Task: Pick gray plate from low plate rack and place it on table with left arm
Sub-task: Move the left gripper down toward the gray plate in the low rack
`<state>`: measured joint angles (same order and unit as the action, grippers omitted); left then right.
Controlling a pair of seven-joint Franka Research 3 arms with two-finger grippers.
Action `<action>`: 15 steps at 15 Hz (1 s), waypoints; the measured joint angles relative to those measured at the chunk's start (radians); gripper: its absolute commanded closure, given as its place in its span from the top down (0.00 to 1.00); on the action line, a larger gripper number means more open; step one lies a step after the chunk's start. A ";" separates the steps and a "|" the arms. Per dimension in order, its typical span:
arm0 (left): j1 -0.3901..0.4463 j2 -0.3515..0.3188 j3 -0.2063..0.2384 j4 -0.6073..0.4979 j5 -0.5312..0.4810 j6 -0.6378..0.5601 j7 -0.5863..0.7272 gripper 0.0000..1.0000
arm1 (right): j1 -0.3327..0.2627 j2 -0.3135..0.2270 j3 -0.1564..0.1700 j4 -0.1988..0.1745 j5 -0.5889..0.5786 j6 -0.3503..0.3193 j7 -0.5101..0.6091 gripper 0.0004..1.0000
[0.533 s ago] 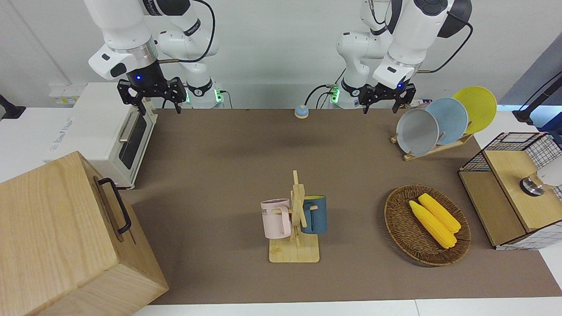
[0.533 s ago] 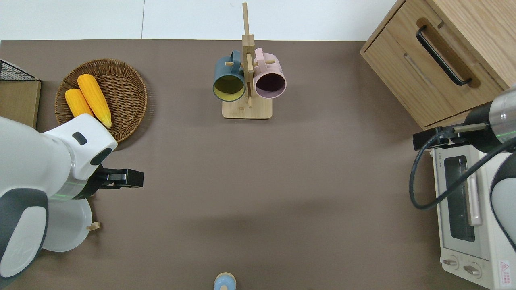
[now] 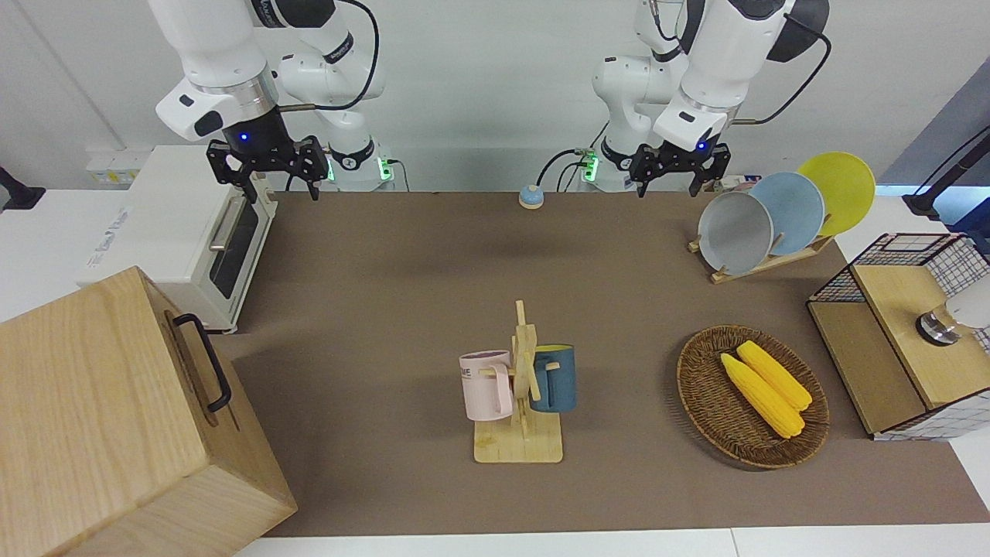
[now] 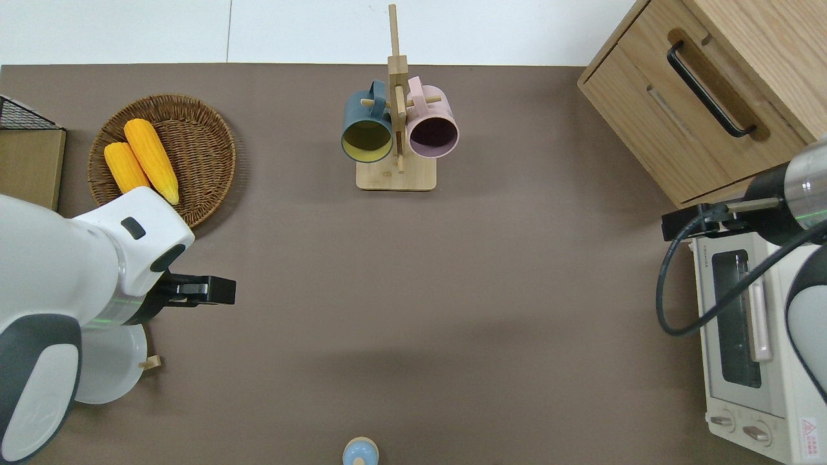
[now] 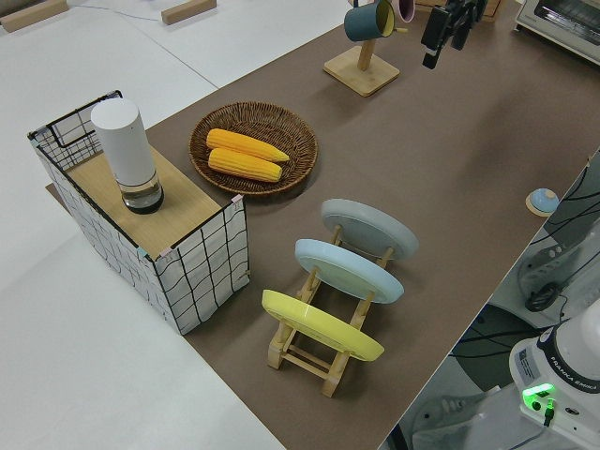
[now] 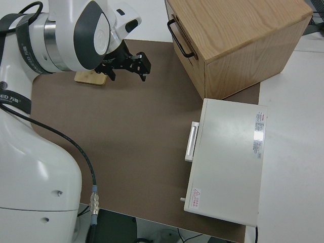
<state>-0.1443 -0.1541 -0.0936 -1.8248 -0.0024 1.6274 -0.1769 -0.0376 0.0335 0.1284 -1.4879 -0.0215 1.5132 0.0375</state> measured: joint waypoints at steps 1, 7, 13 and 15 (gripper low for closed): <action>0.000 0.000 0.002 0.000 0.000 0.000 0.000 1.00 | 0.000 0.000 0.000 0.000 0.000 0.000 0.000 0.98; 0.000 0.000 0.017 0.000 0.000 -0.017 0.037 0.99 | 0.000 0.000 0.000 0.000 0.000 0.000 0.000 0.98; 0.009 0.000 0.062 -0.001 0.053 -0.099 0.144 0.98 | 0.000 0.000 0.000 0.000 0.000 0.000 0.000 0.98; 0.018 0.000 0.102 -0.001 0.056 -0.116 0.185 0.98 | 0.000 0.000 0.000 0.000 0.000 0.000 0.000 0.98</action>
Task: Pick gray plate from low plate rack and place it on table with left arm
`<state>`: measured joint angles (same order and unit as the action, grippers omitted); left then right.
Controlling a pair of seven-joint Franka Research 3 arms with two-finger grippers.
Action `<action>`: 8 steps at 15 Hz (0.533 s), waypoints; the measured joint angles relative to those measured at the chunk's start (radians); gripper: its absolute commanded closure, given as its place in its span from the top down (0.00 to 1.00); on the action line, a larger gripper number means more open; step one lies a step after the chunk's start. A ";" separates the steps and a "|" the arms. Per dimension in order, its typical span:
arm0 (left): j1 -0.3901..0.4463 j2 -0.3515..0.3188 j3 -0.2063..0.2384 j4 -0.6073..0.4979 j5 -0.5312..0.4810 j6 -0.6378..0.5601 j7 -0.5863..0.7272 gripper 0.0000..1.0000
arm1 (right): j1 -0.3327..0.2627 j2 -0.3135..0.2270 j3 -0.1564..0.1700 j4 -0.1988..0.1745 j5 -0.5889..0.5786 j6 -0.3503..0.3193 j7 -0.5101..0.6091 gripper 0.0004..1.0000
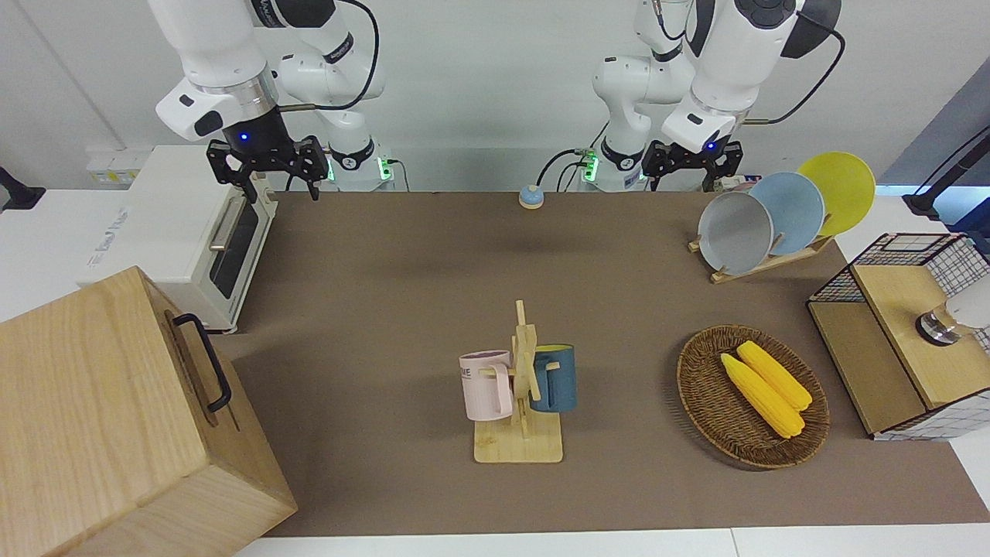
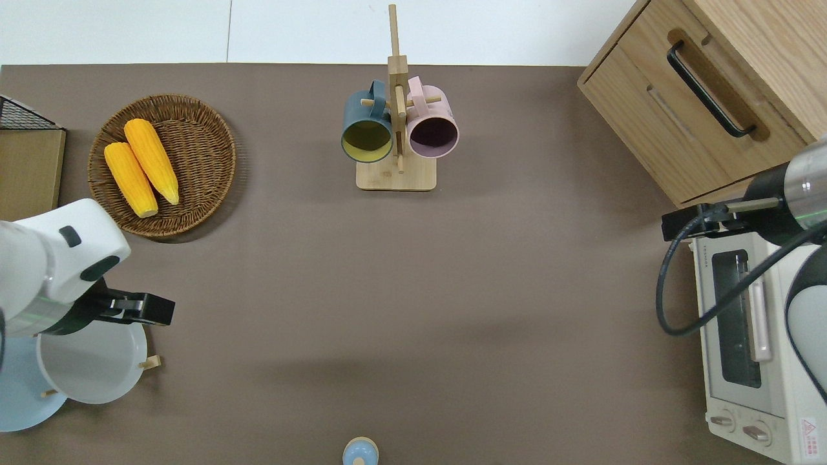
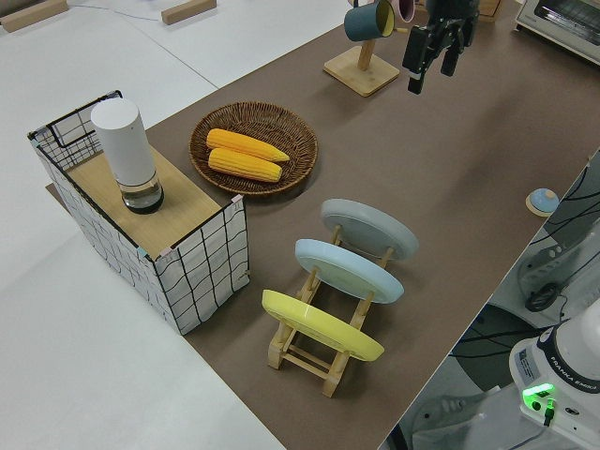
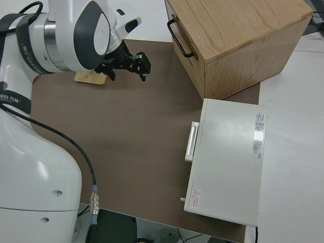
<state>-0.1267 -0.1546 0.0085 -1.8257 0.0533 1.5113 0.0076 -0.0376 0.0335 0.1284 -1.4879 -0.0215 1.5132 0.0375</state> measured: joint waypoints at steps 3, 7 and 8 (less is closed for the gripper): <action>0.008 0.000 0.088 0.000 0.002 -0.011 0.076 0.98 | 0.000 0.000 0.000 0.000 0.000 0.000 0.000 0.98; 0.016 -0.001 0.196 0.000 0.002 -0.015 0.158 0.98 | 0.000 0.000 0.000 0.000 0.000 0.000 0.000 0.98; 0.016 -0.001 0.210 -0.001 0.002 -0.015 0.160 0.98 | 0.000 0.000 0.000 0.000 0.000 0.000 0.000 0.98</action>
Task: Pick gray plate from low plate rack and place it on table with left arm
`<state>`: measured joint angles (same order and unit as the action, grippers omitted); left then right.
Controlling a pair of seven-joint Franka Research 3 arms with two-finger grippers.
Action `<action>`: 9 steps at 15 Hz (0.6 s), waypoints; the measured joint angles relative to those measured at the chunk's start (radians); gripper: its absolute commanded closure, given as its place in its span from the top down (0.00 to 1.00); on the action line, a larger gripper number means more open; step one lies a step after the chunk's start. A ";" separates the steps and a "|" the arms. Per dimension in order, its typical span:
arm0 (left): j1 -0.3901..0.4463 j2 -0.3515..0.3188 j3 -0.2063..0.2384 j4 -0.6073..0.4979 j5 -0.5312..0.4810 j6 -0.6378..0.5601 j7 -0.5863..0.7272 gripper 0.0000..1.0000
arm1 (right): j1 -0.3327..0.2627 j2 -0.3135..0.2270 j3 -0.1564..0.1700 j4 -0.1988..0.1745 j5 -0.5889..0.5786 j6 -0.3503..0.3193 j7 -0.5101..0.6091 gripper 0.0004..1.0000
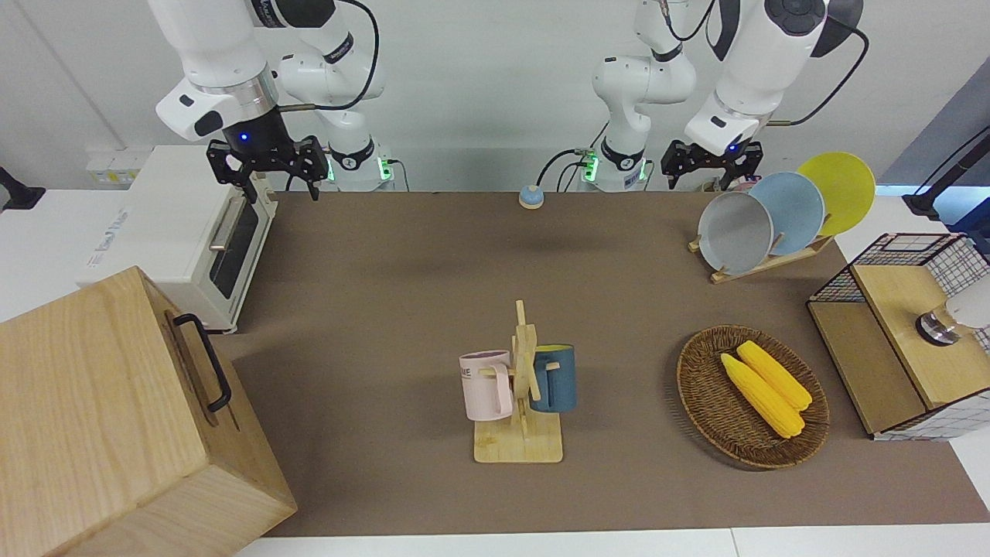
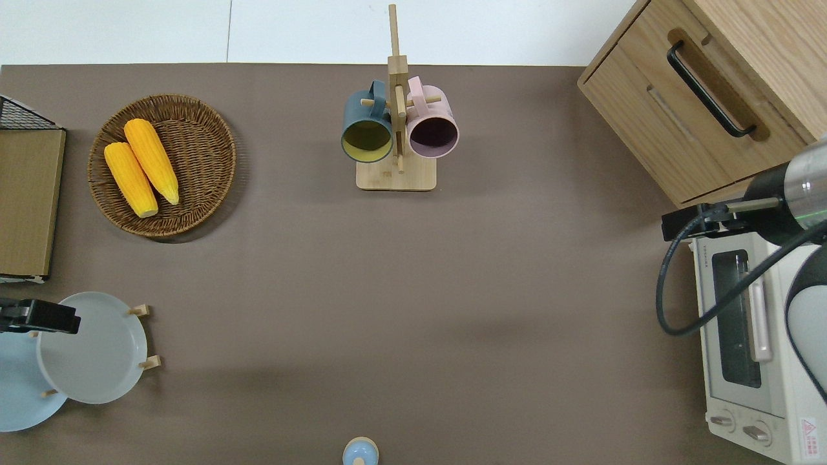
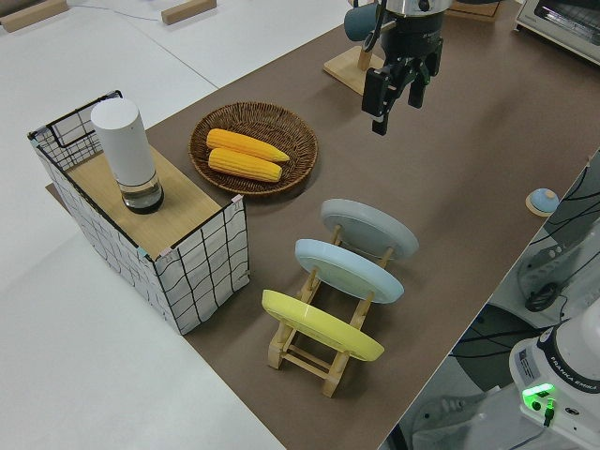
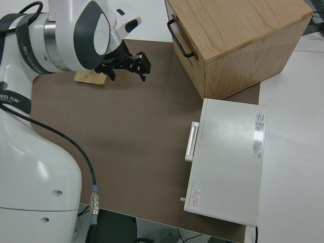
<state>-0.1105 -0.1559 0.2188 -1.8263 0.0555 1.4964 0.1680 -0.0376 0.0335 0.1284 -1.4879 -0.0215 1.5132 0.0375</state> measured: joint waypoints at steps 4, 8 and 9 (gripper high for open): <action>0.000 -0.002 0.029 -0.009 0.025 0.000 0.037 0.99 | 0.000 0.000 0.000 0.000 0.000 0.000 0.000 0.98; 0.000 -0.027 0.033 -0.099 0.072 0.090 0.044 0.99 | 0.000 0.000 0.000 0.000 0.000 0.000 0.000 0.98; 0.003 -0.037 0.034 -0.136 0.080 0.128 0.044 0.99 | 0.000 0.000 0.000 0.000 0.000 0.000 0.000 0.98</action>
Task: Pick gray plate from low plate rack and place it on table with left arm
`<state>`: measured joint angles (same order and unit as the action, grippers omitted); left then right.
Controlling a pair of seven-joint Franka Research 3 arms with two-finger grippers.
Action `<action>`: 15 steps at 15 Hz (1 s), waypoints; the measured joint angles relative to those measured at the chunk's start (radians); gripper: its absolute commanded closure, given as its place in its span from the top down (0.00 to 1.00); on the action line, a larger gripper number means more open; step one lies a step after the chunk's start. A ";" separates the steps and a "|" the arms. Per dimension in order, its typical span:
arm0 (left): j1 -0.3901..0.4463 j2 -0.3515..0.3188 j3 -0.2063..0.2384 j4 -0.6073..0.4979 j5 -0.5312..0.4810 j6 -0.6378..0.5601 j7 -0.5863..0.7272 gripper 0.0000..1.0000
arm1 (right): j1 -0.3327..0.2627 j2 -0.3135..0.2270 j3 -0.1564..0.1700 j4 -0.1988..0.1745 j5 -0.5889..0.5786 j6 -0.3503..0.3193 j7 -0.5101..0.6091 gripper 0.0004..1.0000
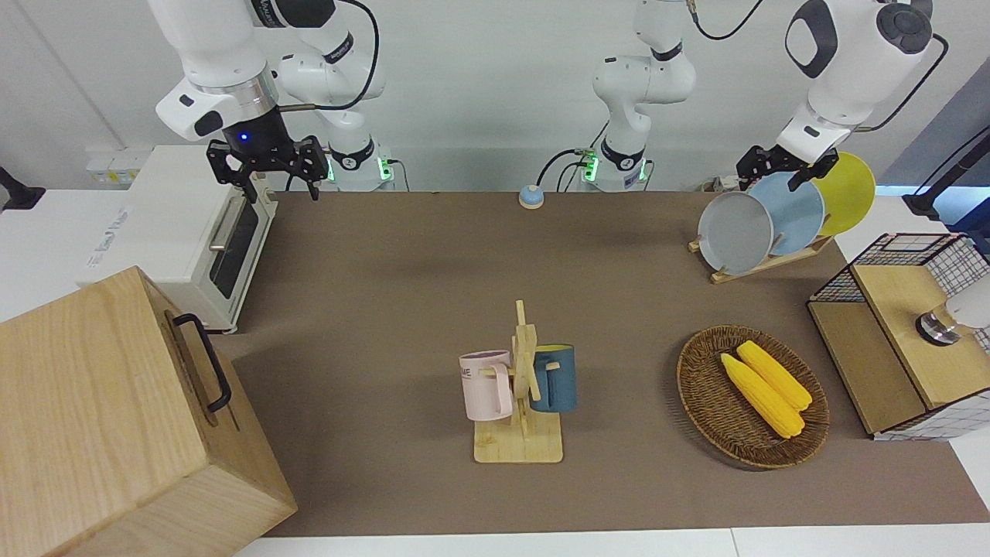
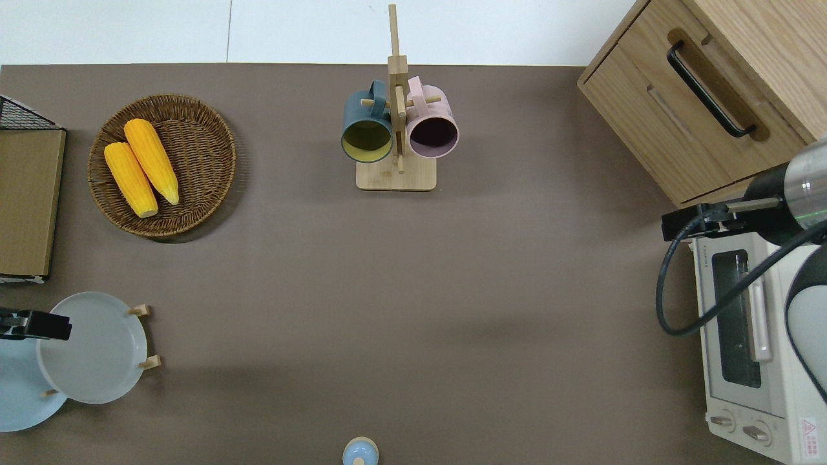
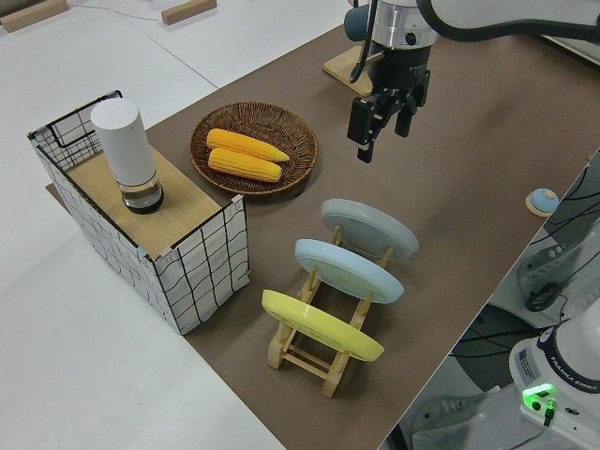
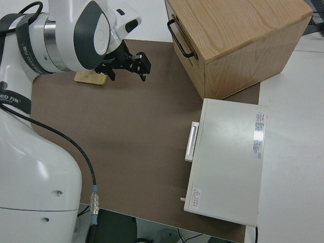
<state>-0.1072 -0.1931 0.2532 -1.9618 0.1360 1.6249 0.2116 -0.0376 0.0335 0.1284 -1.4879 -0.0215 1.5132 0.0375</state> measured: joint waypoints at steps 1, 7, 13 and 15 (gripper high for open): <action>0.010 -0.009 0.001 -0.035 0.003 0.038 0.001 0.99 | 0.000 0.000 0.000 0.000 0.000 0.000 0.000 0.98; 0.078 -0.029 0.006 -0.164 0.005 0.200 0.034 0.99 | 0.000 0.000 0.000 0.000 0.000 0.000 0.000 0.98; 0.099 -0.031 0.006 -0.279 0.005 0.328 0.034 0.99 | 0.000 0.000 0.000 0.000 0.000 0.000 0.000 0.98; 0.099 -0.031 0.007 -0.308 0.005 0.362 0.034 0.99 | 0.000 0.000 0.000 0.000 0.000 0.000 0.000 0.98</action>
<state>-0.0078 -0.2239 0.2600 -2.2695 0.1408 1.9869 0.2459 -0.0376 0.0335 0.1284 -1.4879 -0.0215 1.5132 0.0375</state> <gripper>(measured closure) 0.009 0.013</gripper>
